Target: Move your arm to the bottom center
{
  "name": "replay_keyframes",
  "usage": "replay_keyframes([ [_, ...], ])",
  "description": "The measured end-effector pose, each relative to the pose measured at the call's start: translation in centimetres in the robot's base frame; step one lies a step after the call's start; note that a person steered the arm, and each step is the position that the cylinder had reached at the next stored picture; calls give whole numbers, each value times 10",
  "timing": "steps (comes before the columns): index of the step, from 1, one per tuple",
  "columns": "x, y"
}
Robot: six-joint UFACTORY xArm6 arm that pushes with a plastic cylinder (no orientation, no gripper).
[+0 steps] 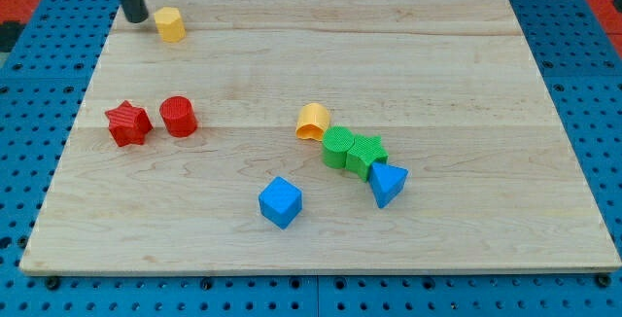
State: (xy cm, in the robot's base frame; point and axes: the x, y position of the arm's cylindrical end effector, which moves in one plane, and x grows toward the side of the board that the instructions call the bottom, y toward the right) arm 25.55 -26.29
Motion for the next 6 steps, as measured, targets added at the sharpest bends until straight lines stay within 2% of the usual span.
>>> replay_keyframes([
  [1,52,3],
  [2,66,103],
  [3,67,225],
  [4,94,361],
  [5,201,416],
  [6,302,417],
])
